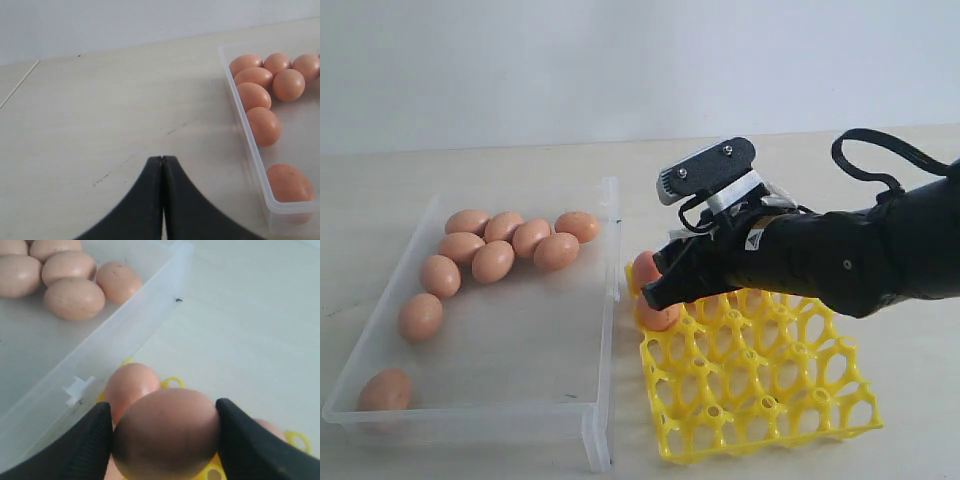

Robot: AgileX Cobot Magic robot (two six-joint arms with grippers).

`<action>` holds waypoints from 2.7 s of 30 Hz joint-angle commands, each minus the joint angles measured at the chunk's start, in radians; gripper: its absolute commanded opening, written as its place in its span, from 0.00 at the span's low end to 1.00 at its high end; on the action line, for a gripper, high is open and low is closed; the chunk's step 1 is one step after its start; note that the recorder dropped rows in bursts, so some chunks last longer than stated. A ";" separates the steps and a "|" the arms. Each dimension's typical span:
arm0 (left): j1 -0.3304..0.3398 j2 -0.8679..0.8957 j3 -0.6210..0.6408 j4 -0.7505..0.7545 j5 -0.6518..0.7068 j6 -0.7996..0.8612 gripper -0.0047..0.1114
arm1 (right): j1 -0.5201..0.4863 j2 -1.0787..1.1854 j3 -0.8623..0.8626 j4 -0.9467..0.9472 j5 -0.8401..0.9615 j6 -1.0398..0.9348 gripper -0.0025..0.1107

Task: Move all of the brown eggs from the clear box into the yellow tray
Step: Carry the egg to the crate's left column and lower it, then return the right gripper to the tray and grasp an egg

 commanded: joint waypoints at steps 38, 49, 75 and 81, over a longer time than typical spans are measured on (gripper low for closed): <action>-0.008 -0.006 -0.004 -0.002 -0.009 -0.006 0.04 | 0.134 0.071 -0.622 -0.194 0.664 0.213 0.24; -0.008 -0.006 -0.004 -0.002 -0.009 -0.006 0.04 | 0.210 0.468 -1.031 0.076 0.809 0.210 0.13; -0.008 -0.006 -0.004 -0.002 -0.009 -0.006 0.04 | 0.228 0.748 -1.273 0.382 0.871 0.227 0.57; -0.008 -0.006 -0.004 -0.002 -0.009 -0.006 0.04 | 0.228 0.796 -1.314 0.379 0.871 0.227 0.57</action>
